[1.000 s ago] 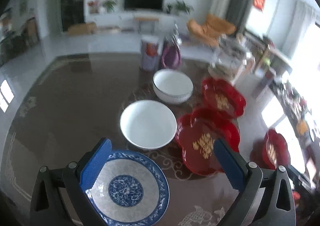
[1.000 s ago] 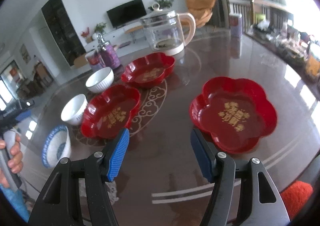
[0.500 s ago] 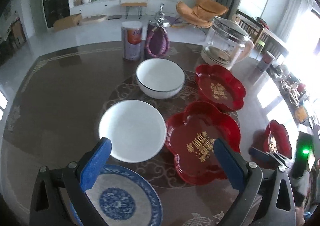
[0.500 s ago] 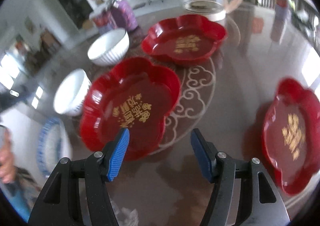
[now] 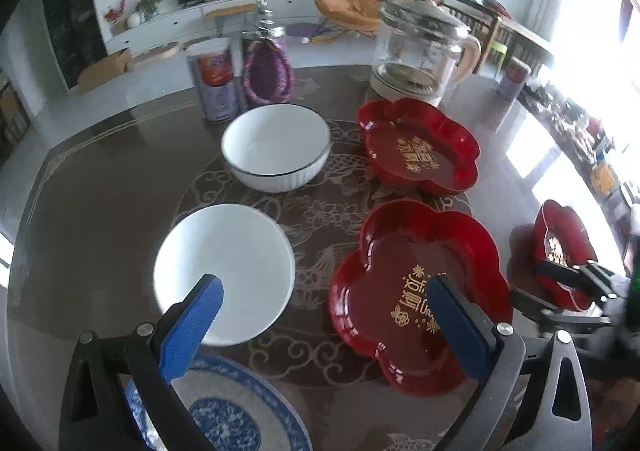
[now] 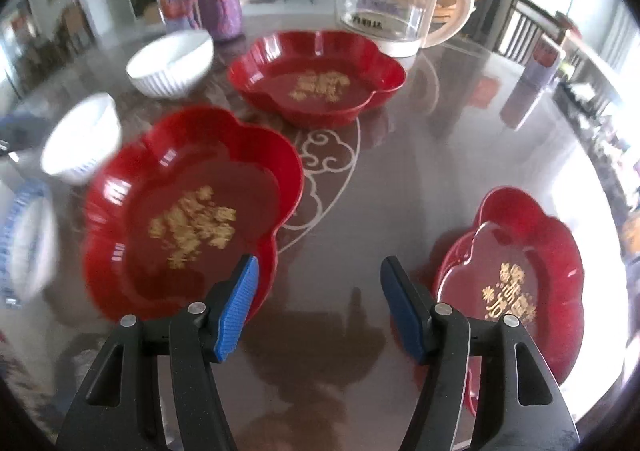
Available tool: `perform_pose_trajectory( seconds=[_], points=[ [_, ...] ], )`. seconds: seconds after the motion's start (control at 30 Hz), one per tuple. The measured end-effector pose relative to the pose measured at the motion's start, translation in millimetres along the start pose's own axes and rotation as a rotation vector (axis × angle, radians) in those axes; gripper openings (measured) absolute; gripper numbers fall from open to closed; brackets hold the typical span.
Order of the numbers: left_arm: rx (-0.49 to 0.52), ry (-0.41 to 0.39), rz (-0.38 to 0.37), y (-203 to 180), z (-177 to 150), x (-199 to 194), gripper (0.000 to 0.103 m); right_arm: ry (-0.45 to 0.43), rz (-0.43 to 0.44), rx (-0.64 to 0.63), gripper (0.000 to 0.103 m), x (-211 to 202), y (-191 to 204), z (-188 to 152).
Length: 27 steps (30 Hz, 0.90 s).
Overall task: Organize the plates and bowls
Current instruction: 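Move the right gripper toward the central red flower plate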
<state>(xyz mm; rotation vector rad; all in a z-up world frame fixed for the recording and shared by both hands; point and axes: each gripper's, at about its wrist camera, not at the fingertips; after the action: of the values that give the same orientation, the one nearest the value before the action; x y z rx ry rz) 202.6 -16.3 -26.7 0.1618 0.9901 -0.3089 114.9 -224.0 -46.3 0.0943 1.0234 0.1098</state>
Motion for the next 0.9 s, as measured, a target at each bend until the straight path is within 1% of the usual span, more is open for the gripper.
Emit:
perform_pose_trajectory(
  seconds=[0.07, 0.13, 0.17, 0.2, 0.23, 0.33, 0.47, 0.57, 0.67, 0.9],
  points=[
    [0.029, 0.01, -0.002, -8.2, 3.0, 9.8, 0.101, -0.01, 0.101, 0.054, 0.067, -10.8, -6.3, -4.2],
    [0.063, 0.01, 0.036, -15.3, 3.1, 18.1, 0.099, -0.011, 0.159, 0.087, 0.067, -12.6, -8.2, -9.3],
    [0.087, 0.015, 0.067, -18.9, 1.2, 23.3, 0.097, -0.01, 0.186, 0.103, 0.067, -12.1, -9.3, -12.4],
    [0.095, 0.023, 0.078, -20.2, -1.6, 26.0, 0.093, -0.007, 0.207, 0.121, 0.067, -10.5, -10.0, -16.0],
    [0.091, 0.033, 0.074, -20.2, -5.4, 27.5, 0.092, -0.005, 0.221, 0.134, 0.067, -8.6, -10.2, -19.2],
    [0.052, 0.056, 0.031, -16.9, -17.7, 26.7, 0.091, -0.012, 0.234, 0.146, 0.067, -5.9, -12.0, -24.9],
    [0.016, 0.067, 0.013, -20.7, -28.3, 21.6, 0.091, -0.022, 0.258, 0.173, 0.067, 0.6, -19.5, -15.5],
    [-0.004, 0.081, 0.02, -26.1, -32.0, 22.4, 0.091, -0.031, 0.265, 0.201, 0.067, 2.0, -26.3, -4.2],
    [-0.016, 0.088, 0.02, -30.5, -36.9, 23.2, 0.091, -0.013, 0.279, 0.205, 0.067, 5.8, -27.9, 6.3],
    [-0.065, 0.092, 0.009, -34.3, -49.7, 21.9, 0.091, 0.009, 0.276, 0.175, 0.067, 10.7, -23.1, 7.9]
  ],
)
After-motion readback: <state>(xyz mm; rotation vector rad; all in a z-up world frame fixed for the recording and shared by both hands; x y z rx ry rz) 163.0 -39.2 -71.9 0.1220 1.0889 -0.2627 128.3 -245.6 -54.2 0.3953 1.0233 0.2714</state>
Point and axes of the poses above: each gripper's, at about its wrist camera, not at the fingertips, and x roughly the way its jaws point, y to its left, z to its top, and after that the axes turned 4 degrees about z, right-handed
